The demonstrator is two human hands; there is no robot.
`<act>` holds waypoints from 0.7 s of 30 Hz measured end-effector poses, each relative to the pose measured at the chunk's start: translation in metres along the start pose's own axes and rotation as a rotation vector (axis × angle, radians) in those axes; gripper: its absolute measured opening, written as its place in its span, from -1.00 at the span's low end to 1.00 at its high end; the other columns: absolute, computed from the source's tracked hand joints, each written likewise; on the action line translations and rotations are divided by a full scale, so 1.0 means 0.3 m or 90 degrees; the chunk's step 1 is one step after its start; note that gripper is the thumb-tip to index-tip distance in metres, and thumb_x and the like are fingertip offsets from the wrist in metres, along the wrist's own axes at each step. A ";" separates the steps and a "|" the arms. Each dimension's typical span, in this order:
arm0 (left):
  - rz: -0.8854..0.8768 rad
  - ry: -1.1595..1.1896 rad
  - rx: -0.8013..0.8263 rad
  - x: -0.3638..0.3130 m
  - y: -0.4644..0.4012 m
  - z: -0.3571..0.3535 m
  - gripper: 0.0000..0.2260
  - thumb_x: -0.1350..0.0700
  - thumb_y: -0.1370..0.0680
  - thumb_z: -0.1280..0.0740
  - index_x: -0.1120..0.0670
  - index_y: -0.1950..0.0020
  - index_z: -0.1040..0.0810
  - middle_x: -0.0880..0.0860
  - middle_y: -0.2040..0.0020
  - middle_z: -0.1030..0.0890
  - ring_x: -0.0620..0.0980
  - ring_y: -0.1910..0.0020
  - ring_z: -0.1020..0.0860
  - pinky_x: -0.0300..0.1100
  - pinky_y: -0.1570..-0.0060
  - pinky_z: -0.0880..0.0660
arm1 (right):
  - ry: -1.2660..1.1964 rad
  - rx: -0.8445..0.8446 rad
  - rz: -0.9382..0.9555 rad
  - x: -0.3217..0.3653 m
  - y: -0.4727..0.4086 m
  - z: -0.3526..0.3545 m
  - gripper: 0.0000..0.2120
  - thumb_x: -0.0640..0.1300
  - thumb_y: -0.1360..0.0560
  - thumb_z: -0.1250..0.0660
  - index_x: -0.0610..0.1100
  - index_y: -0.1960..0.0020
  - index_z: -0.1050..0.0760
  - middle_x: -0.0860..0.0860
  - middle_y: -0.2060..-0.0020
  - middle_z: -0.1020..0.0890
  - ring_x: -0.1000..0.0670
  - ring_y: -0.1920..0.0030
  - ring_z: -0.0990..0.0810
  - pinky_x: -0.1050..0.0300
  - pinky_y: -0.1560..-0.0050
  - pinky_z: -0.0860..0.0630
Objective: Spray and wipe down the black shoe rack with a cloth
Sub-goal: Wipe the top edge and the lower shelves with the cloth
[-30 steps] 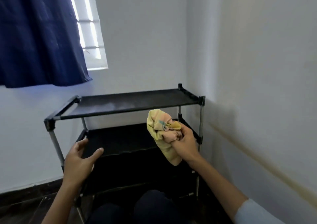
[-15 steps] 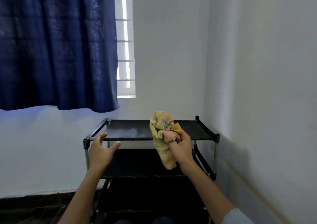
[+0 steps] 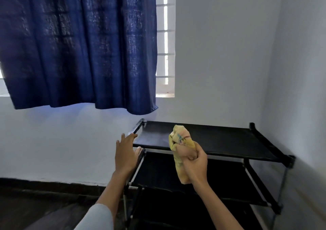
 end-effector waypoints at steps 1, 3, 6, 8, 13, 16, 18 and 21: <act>-0.024 -0.061 0.007 0.004 -0.018 -0.008 -0.61 0.14 -0.54 -0.33 0.04 -0.37 -0.40 0.02 -0.41 -0.40 0.10 -0.52 -0.09 0.00 -0.46 0.07 | 0.008 -0.006 0.009 -0.013 -0.001 -0.005 -0.70 -0.23 -0.39 -0.49 -0.07 -0.09 -0.54 0.01 0.05 -0.63 0.15 0.10 -0.62 0.37 0.18 -0.51; -0.047 -0.151 0.028 0.026 -0.046 -0.018 -0.66 0.06 -0.56 -0.31 -0.01 -0.33 -0.45 -0.03 -0.38 -0.44 0.11 -0.52 -0.08 0.09 -0.45 0.11 | 0.018 -0.013 0.038 -0.018 -0.004 -0.010 -0.70 -0.26 -0.40 -0.48 0.00 -0.05 -0.53 0.06 0.07 -0.61 0.22 0.12 -0.60 0.40 0.17 -0.50; -0.057 -0.164 0.046 0.059 -0.053 -0.019 -0.81 -0.05 -0.54 -0.30 -0.05 -0.11 -0.57 -0.09 -0.08 -0.61 0.08 -0.29 -0.41 0.09 -0.30 -0.25 | 0.042 -0.026 0.073 -0.020 -0.022 0.003 -0.63 -0.31 -0.41 -0.44 0.14 0.03 -0.48 0.09 0.09 -0.60 0.25 0.13 -0.58 0.45 0.19 -0.47; -0.063 -0.122 0.033 0.062 -0.046 -0.008 -0.84 -0.06 -0.53 -0.31 -0.05 -0.04 -0.59 -0.12 0.04 -0.63 0.05 -0.11 -0.46 -0.05 -0.04 -0.41 | 0.049 -0.038 0.074 -0.039 -0.043 0.017 -0.62 -0.31 -0.42 -0.43 0.17 0.05 -0.48 0.08 0.09 -0.60 0.20 0.14 -0.59 0.46 0.20 -0.46; -0.041 -0.112 0.017 0.048 -0.037 -0.013 -0.86 -0.07 -0.54 -0.29 -0.04 0.02 -0.57 -0.12 0.07 -0.61 -0.01 -0.05 -0.37 -0.11 0.14 -0.43 | 0.064 -0.067 0.042 -0.103 -0.110 0.059 -0.71 -0.28 -0.42 -0.41 0.10 0.02 -0.53 0.05 0.08 -0.63 0.08 0.09 -0.63 0.35 0.15 -0.50; -0.024 -0.129 0.021 0.035 -0.024 -0.030 -0.86 -0.07 -0.56 -0.28 -0.04 0.02 -0.55 -0.11 0.05 -0.59 -0.03 -0.07 -0.35 -0.15 0.18 -0.41 | 0.064 -0.082 0.026 -0.093 -0.133 0.090 -0.75 -0.29 -0.44 -0.39 -0.06 -0.08 -0.56 0.03 0.08 -0.64 0.10 0.09 -0.62 0.36 0.13 -0.54; -0.002 -0.136 0.024 0.034 -0.015 -0.036 -0.86 -0.07 -0.56 -0.27 -0.05 0.00 -0.55 -0.10 0.01 -0.58 -0.03 -0.09 -0.35 -0.17 0.18 -0.39 | 0.068 -0.082 0.017 -0.073 -0.134 0.099 -0.77 -0.29 -0.45 -0.38 -0.07 -0.06 -0.56 0.04 0.11 -0.64 0.13 0.13 -0.61 0.34 0.12 -0.55; 0.002 -0.146 0.051 0.041 -0.007 -0.046 -0.82 -0.04 -0.60 -0.22 -0.07 -0.13 -0.54 -0.10 -0.07 -0.56 -0.02 -0.15 -0.34 -0.17 0.15 -0.41 | 0.105 -0.131 -0.008 -0.047 -0.108 0.089 -0.83 -0.19 -0.45 -0.38 0.00 -0.02 -0.53 0.06 0.12 -0.62 0.04 0.13 -0.60 0.17 0.17 -0.48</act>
Point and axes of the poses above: each hand's wrist, its own y-axis away from the middle knuckle, its own z-axis out of the back of the hand, x = y × z, the point moved 10 cm from there along -y, towards the middle knuckle
